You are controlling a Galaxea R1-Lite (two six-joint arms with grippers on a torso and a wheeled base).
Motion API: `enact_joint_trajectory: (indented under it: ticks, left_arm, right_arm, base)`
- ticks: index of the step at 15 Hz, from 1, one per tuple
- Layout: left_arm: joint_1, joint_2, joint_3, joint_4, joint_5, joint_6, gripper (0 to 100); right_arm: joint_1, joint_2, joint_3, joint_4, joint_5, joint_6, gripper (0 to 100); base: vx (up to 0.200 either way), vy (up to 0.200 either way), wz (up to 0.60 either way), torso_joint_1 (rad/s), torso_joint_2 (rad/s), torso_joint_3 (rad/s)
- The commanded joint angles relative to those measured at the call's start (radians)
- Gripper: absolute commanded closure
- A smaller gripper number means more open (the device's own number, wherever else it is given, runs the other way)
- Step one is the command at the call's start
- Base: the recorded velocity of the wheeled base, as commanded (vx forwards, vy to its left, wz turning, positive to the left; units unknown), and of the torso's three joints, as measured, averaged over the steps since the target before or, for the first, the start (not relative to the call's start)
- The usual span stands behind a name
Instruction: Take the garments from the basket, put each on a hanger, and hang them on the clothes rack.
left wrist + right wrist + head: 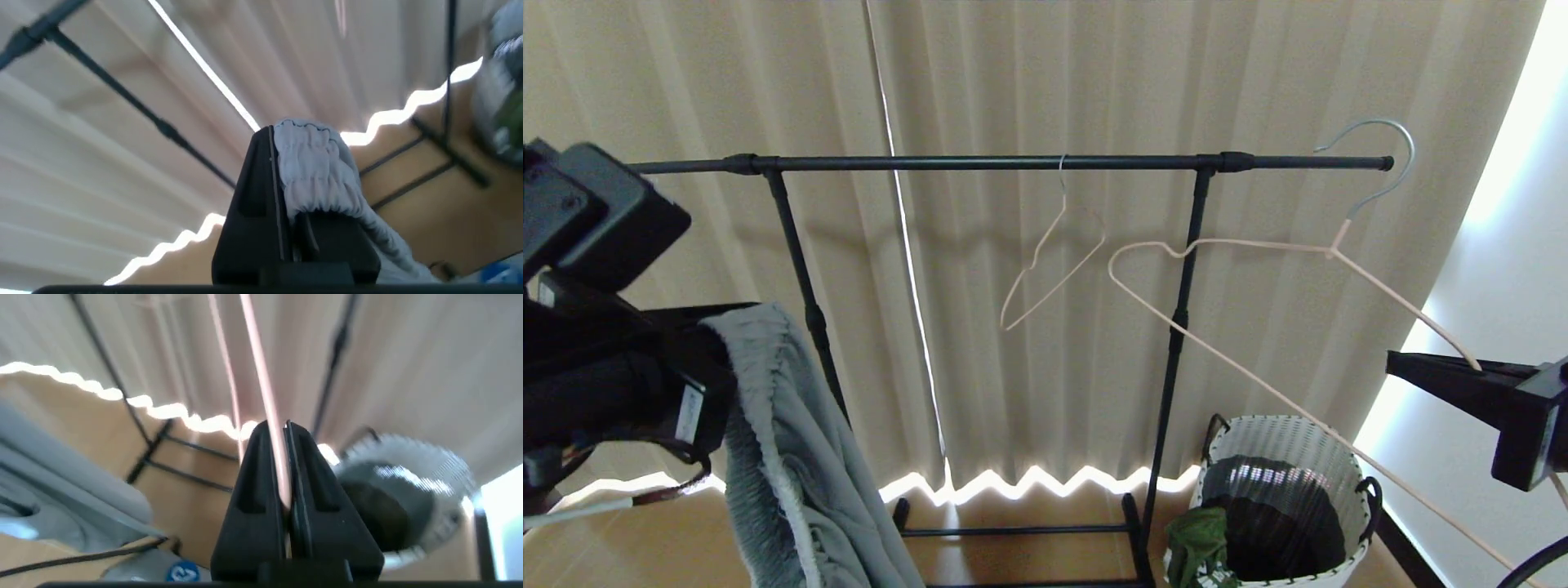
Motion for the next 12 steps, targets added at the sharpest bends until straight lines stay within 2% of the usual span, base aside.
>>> enact_joint_trajectory:
  ticks: [1, 3, 8, 10, 12]
  left_arm:
    - [-0.006, 0.154, -0.182, 0.05, 0.031, -0.072, 100]
    - [-0.007, 0.279, -0.276, 0.048, 0.132, -0.136, 100]
    - [-0.007, 0.487, -0.424, 0.045, 0.264, -0.227, 100]
    - [-0.012, 0.52, -0.47, 0.043, 0.281, -0.235, 100]
    - [-0.006, 0.541, -0.501, 0.043, 0.29, -0.233, 100]
  right_arm:
    - [0.056, 0.081, 0.001, -0.065, 0.0, 0.006, 100]
    - [0.122, 0.122, 0.002, -0.131, 0.0, 0.035, 100]
    - [0.286, 0.122, 0.002, -0.143, 0.005, 0.104, 100]
    - [0.323, 0.121, 0.007, -0.145, 0.06, 0.116, 100]
    - [0.326, 0.121, 0.009, -0.145, 0.085, 0.118, 100]
  base:
    - [0.0, 0.0, 0.0, 0.0, 0.0, 0.0]
    - [0.0, 0.0, 0.0, 0.0, 0.0, 0.0]
    - [0.0, 0.0, 0.0, 0.0, 0.0, 0.0]
    - [0.0, 0.0, 0.0, 0.0, 0.0, 0.0]
    - [0.0, 0.0, 0.0, 0.0, 0.0, 0.0]
